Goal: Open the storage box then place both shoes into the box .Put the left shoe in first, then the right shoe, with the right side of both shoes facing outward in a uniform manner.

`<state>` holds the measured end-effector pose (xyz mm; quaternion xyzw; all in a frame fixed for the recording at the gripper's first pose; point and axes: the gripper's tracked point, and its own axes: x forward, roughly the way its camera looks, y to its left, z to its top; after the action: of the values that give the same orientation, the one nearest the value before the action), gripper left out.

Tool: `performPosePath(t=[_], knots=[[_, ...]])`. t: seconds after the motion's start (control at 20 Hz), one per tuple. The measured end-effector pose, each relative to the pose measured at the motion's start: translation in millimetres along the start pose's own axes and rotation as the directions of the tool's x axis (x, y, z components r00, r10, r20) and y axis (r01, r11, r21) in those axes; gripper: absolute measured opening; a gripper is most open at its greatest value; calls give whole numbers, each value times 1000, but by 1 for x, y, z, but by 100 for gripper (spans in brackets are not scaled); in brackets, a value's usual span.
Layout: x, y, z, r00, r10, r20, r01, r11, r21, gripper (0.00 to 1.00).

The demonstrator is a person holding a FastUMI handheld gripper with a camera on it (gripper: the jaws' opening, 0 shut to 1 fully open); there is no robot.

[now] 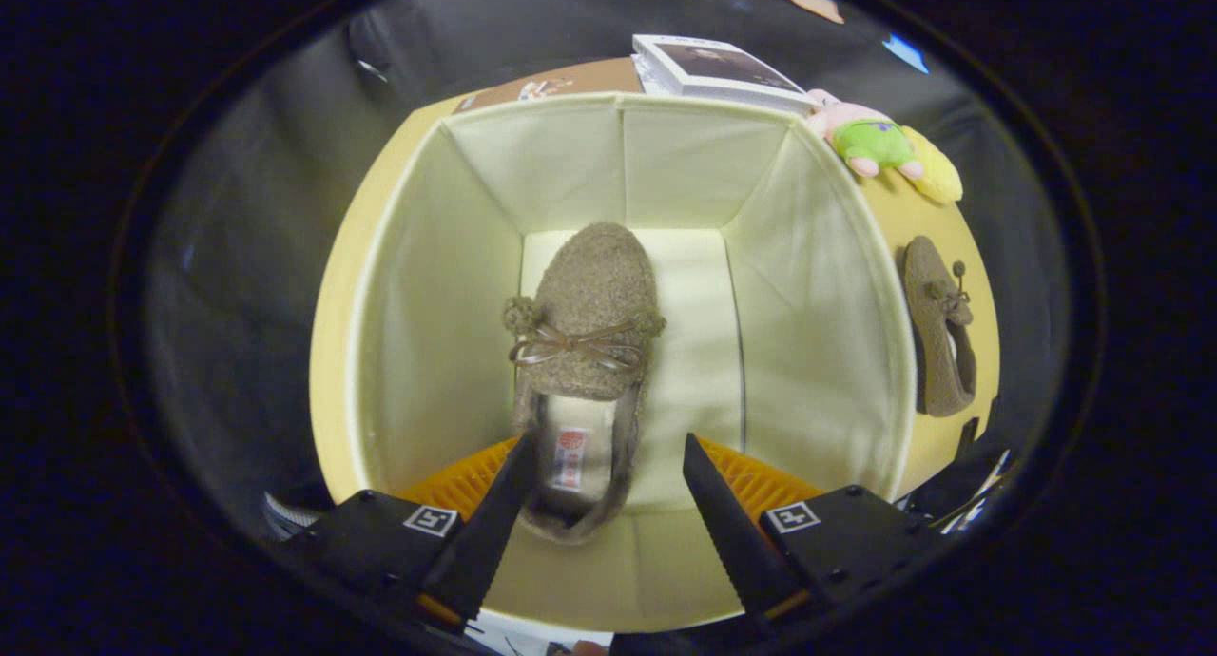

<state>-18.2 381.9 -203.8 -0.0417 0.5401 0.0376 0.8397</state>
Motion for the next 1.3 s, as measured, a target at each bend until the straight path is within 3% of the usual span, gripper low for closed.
performPosePath(t=[0.05, 0.4, 0.65, 1.0, 1.3], knots=[[-8, -5, 2, 1000, 2, 12, -2, 1000, 3, 100], [-73, -59, 36, 990, -27, 138, 21, 999, 49, 100], [-99, -135, 65, 965, -126, 231, 107, 990, 93, 100], [-91, -268, 72, 914, -366, 176, 351, 930, 109, 100], [-61, -349, 61, 892, -449, 48, 438, 886, 155, 98]])
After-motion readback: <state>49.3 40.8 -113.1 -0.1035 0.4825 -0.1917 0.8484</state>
